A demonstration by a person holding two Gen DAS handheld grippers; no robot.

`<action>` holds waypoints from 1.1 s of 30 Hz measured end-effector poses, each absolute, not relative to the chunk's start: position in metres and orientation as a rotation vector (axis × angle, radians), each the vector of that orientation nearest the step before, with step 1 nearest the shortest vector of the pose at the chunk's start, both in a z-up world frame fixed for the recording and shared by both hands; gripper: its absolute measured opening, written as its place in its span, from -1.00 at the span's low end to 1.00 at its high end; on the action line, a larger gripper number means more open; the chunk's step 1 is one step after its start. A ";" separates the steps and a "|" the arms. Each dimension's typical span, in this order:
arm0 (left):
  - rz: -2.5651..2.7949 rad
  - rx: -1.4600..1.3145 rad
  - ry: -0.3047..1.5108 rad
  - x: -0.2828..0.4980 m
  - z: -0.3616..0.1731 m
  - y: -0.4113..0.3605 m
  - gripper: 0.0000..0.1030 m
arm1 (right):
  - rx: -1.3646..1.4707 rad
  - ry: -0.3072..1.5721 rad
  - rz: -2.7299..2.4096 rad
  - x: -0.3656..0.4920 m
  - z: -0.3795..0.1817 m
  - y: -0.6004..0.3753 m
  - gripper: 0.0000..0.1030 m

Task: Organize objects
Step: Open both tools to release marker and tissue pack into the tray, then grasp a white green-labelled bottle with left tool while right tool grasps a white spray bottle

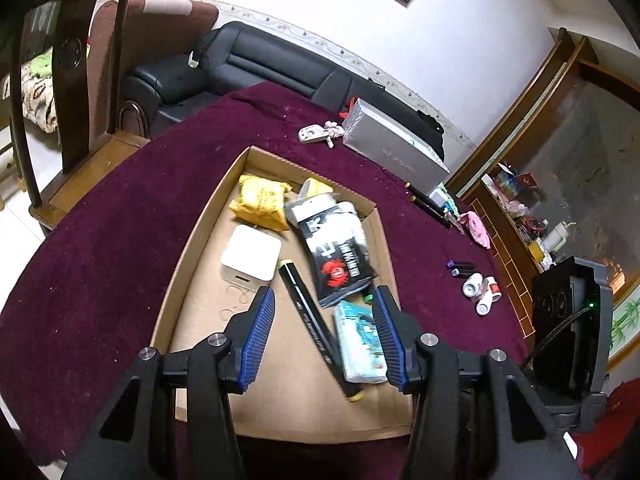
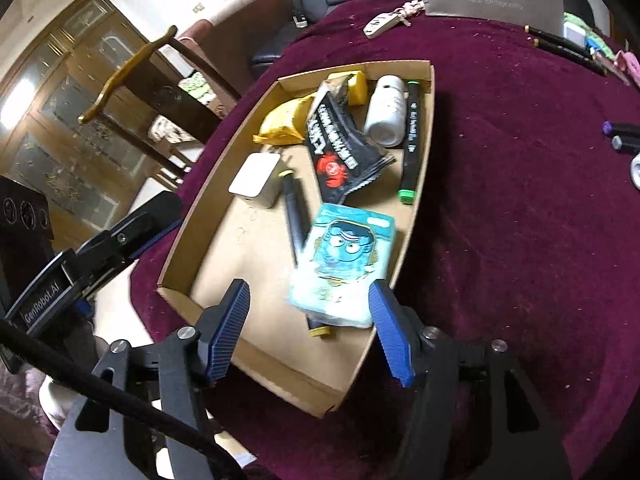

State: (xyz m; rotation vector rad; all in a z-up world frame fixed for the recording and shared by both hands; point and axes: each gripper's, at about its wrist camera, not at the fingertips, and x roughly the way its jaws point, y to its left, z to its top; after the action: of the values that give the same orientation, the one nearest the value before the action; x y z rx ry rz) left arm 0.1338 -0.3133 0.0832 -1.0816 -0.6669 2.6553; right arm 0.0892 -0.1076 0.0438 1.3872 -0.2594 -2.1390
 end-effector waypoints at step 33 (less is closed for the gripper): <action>2.351 -1.222 -0.260 0.064 0.083 -0.088 -0.05 | 1.511 -0.765 -2.742 -0.007 0.015 0.215 -0.09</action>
State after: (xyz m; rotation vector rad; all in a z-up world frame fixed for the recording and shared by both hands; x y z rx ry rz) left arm 0.0636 -0.0879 0.0830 -1.2222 -0.2601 2.3512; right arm -0.0072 0.2150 0.0153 1.5110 -0.7649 -2.7417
